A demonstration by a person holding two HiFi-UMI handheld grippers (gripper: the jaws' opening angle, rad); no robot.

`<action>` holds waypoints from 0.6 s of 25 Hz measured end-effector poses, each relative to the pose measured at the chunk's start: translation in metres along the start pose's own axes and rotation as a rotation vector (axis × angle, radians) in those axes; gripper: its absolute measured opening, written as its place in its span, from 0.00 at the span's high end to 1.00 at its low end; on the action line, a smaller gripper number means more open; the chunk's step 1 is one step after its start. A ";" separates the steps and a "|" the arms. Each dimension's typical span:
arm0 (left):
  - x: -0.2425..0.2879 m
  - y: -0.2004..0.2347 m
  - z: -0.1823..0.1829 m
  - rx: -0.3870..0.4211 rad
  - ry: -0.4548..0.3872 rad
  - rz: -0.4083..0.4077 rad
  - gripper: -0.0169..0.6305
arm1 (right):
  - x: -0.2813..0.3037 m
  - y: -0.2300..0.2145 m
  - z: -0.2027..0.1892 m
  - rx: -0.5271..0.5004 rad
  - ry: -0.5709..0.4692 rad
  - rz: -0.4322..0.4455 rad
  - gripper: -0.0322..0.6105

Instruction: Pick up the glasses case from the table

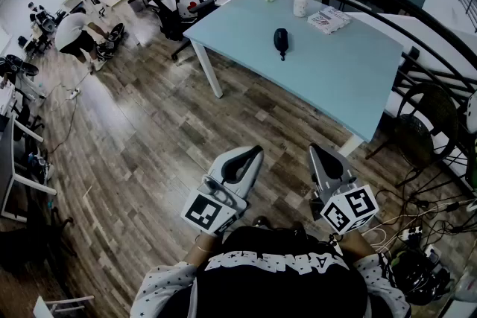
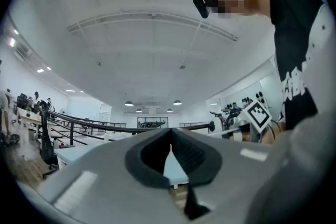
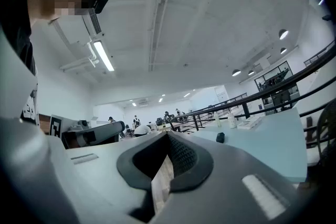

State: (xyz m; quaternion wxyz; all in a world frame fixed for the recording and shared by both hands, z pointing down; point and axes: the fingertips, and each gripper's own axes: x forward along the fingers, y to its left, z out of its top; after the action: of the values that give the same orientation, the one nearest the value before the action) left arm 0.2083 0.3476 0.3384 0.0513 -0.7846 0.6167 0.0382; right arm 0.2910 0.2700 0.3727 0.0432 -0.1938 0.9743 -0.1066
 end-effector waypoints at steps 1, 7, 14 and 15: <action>0.000 0.001 -0.001 -0.001 -0.003 0.003 0.97 | 0.000 -0.001 -0.001 -0.001 0.001 0.001 0.94; 0.002 0.005 -0.011 -0.024 0.005 0.003 0.97 | 0.003 -0.005 -0.007 0.006 0.015 -0.015 0.94; 0.002 0.017 -0.017 -0.033 0.012 -0.021 0.97 | 0.010 -0.007 -0.009 0.041 -0.002 -0.039 0.94; 0.001 0.018 -0.018 -0.034 0.014 -0.023 0.97 | 0.011 -0.008 -0.009 0.043 -0.003 -0.046 0.94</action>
State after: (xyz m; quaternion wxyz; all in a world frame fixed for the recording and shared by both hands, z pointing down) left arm 0.1904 0.3405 0.3552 0.0342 -0.7925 0.6074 0.0427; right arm 0.2823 0.2605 0.3830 0.0463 -0.2152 0.9670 -0.1280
